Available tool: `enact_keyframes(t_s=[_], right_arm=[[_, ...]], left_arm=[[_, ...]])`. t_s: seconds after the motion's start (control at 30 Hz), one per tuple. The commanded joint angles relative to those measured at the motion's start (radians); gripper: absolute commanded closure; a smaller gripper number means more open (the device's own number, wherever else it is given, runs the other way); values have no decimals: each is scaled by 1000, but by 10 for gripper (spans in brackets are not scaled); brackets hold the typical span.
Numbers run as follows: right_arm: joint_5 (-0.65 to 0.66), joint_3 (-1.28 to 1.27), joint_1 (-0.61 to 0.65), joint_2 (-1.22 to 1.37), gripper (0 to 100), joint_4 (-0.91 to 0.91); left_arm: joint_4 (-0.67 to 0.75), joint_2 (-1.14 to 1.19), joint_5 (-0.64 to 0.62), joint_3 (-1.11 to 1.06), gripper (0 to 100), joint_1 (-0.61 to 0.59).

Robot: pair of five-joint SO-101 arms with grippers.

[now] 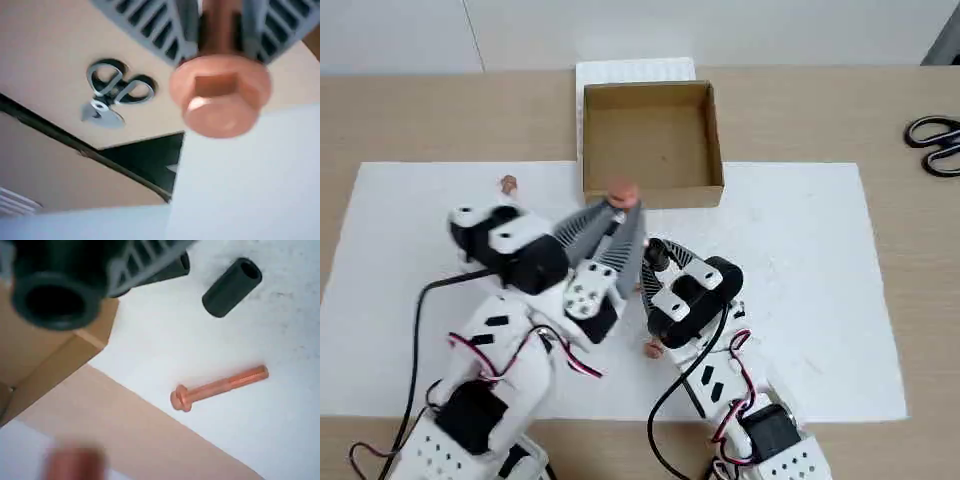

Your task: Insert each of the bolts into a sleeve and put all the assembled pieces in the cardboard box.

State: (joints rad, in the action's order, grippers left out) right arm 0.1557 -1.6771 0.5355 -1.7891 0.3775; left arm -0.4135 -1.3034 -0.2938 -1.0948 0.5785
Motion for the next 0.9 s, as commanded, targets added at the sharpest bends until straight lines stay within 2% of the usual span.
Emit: enact_keyframes(t_s=[0.0,0.43,0.63,0.77,0.87], right_arm=[[2,-8,1,-22,994,-10],[11,-6,12,-24,994,-56],[160,-6,101,-25,994,-59],[164,-6,114,-25,994,-59],[164,-6,77,-25,994,-59]], left_arm=[[37,3,0,-5,994,26],[123,5,0,-70,994,21],[155,6,0,-79,994,-9],[155,5,2,-117,994,-14],[152,-2,3,-88,994,-25]])
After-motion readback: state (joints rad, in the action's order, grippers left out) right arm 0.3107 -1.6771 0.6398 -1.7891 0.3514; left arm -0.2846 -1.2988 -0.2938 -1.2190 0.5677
